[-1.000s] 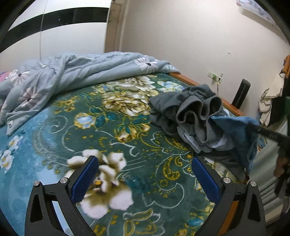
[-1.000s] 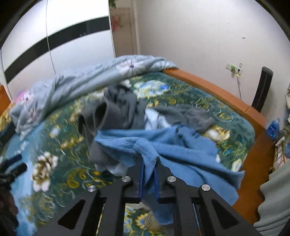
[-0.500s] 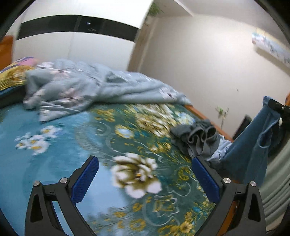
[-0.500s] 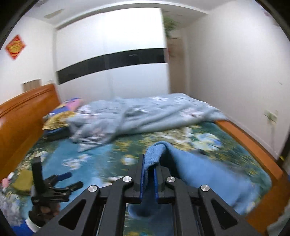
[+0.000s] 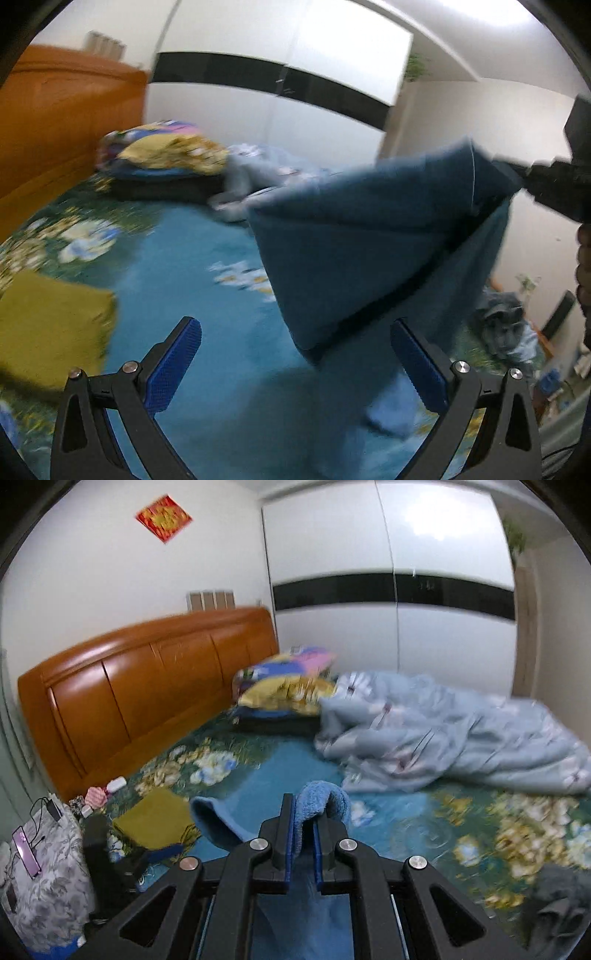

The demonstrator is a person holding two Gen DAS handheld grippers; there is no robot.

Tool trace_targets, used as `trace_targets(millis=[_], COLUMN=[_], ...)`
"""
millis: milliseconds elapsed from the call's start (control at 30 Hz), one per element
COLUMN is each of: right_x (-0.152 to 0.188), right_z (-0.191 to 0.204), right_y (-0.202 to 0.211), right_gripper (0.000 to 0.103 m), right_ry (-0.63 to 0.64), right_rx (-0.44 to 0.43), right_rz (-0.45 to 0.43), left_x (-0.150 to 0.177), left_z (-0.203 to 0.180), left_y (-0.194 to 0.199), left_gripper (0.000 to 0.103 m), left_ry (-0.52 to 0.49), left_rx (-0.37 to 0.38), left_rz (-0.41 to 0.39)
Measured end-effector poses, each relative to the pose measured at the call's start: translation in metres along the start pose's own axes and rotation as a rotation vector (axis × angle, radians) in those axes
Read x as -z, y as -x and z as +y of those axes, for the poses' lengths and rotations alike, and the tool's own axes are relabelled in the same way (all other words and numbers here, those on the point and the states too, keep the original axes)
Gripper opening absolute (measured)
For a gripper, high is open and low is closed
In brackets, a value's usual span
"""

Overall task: Fold clothes
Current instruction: 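Grasp the light blue shirt with the right gripper and lift it from the pile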

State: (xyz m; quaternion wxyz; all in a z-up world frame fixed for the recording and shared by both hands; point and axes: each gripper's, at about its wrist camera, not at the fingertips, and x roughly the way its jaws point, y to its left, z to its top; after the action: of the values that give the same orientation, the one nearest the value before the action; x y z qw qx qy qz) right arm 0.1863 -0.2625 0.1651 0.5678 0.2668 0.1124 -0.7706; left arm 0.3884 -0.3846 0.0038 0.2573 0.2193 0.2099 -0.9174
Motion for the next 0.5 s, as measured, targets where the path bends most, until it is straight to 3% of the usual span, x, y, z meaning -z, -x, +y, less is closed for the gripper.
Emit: trace_targets(millis=[233, 500], right_x=[0.067, 0.108], right_z=[-0.053, -0.119], right_y=[-0.100, -0.120], right_gripper=[0.009, 0.009], right_ry=[-0.170, -0.251], right_rx=[0.038, 0.138], right_rz=[0.231, 0.332], left_x=[0.024, 0.055], left_z=[0.039, 0.004], left_y=[-0.032, -0.070], left_gripper=[0.102, 0.102], left_ry=[0.058, -0.012], left_rx=[-0.050, 0.067], left_rz=[0.102, 0.202])
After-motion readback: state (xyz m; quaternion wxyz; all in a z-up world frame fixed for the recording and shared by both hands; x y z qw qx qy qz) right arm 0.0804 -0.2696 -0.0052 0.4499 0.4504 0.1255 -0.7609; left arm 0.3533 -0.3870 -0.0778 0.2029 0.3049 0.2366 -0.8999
